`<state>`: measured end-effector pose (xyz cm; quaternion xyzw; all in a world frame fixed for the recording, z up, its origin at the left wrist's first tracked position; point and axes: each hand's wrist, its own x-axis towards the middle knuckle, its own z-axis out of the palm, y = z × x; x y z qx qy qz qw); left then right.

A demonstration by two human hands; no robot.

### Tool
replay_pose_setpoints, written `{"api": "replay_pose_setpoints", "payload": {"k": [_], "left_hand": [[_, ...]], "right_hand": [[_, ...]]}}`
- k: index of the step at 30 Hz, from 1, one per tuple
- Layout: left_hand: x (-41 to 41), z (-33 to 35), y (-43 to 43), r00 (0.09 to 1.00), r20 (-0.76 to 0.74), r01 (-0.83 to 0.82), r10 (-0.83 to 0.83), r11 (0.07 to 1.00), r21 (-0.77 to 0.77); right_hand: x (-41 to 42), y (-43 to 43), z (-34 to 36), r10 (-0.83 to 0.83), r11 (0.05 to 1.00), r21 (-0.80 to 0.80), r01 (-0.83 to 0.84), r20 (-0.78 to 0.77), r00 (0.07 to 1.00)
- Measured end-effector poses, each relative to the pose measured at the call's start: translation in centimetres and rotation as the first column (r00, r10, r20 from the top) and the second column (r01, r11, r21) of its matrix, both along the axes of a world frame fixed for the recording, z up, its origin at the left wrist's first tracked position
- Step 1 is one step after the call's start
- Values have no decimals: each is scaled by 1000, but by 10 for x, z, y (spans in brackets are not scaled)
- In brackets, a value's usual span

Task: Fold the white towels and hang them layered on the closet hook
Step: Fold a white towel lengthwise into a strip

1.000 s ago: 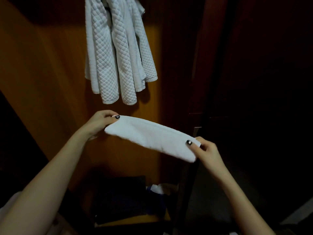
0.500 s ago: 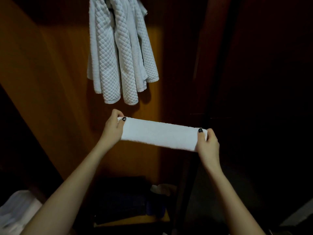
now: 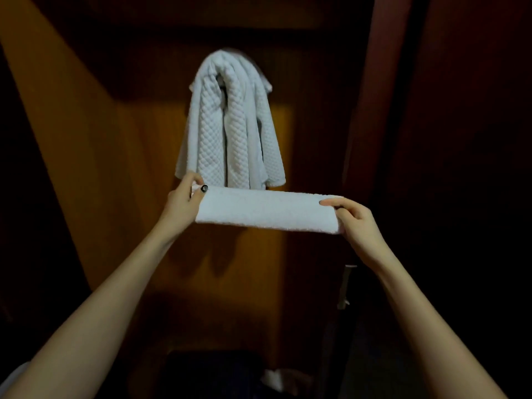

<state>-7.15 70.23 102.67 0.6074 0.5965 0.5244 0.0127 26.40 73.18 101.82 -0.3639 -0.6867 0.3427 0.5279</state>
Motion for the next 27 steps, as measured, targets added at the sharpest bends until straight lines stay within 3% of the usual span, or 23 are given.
{"api": "replay_pose_setpoints", "payload": {"k": [7, 11, 15, 24, 27], "left_hand": [[-47, 101, 15, 941, 276, 171, -196, 979, 113], [-76, 150, 27, 857, 373, 251, -356, 920, 301], [-100, 194, 50, 762, 422, 316, -490, 852, 418], [-139, 269, 134, 660, 449, 392, -603, 786, 479], [-154, 286, 162, 665, 471, 367, -580, 803, 469]], "right_hand": [[-40, 46, 94, 63, 992, 114, -50, -110, 992], [-74, 68, 147, 176, 979, 136, -153, -178, 968], [-107, 94, 195, 202, 968, 191, -162, -216, 955], [-156, 176, 294, 261, 959, 194, -208, -308, 915], [-172, 202, 308, 292, 953, 187, -240, -336, 895]]}}
